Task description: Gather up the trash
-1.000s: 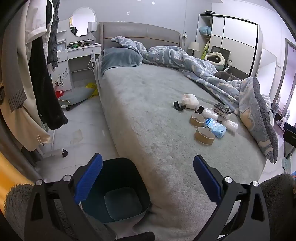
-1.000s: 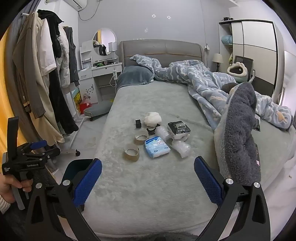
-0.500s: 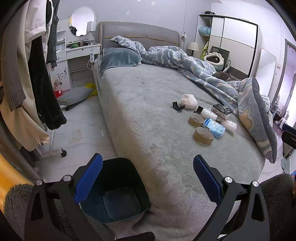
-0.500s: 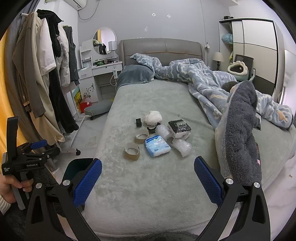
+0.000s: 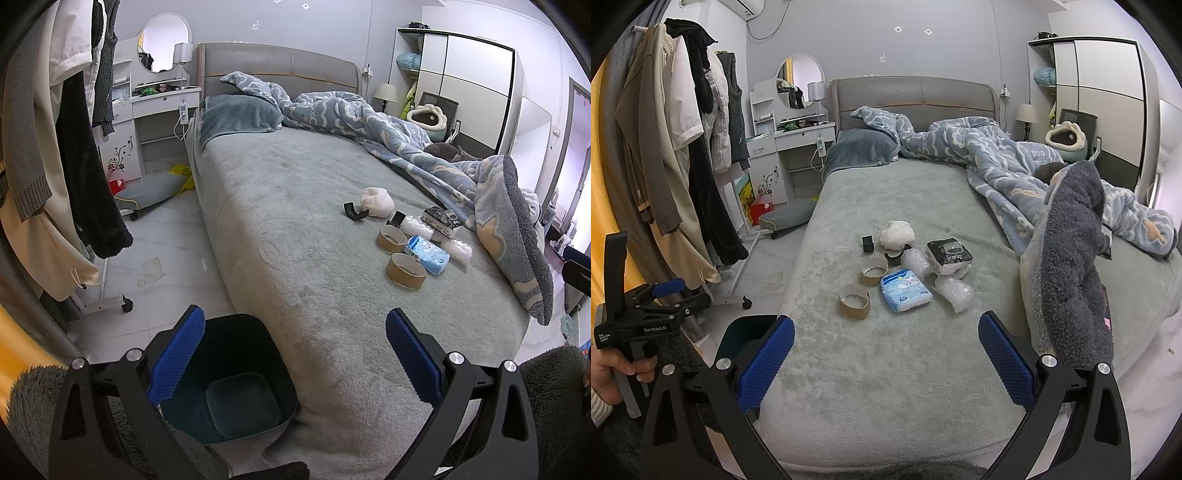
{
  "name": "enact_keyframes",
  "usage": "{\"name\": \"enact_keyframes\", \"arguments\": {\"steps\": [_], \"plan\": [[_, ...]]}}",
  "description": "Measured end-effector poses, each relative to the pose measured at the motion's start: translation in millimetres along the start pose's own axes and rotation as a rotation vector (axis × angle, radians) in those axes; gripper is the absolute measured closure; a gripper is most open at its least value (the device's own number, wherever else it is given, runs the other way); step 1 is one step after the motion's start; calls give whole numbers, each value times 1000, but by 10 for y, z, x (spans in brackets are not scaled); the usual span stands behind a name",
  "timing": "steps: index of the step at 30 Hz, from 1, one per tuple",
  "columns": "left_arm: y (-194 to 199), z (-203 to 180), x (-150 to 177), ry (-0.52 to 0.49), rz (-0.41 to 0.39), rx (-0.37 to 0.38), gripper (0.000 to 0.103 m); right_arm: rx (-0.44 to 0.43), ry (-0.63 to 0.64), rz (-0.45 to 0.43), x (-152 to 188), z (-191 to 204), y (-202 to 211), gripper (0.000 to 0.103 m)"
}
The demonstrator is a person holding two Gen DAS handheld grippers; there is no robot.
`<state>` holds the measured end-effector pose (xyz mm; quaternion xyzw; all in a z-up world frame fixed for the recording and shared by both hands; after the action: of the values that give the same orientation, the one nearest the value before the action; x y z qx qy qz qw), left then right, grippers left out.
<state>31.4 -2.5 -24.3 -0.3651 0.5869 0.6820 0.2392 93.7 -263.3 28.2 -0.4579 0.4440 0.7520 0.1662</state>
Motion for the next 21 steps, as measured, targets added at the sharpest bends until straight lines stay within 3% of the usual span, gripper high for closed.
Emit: {"name": "enact_keyframes", "arguments": {"steps": [21], "plan": [[5, -3, -1, 1, 0, 1, 3, 1, 1, 2, 14, 5, -8, 3]]}}
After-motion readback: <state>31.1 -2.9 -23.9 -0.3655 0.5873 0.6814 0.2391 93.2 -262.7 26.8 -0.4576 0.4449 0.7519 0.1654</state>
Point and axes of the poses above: each gripper's, at about its wrist camera, not at the fingertips, and y roughly against the way its jaws point, z to its left, x to its underside, the point moved 4 cm from there along -y, roughly the way its jaws point, and after that the axes turned 12 degrees about -x, right-handed, at the moved point
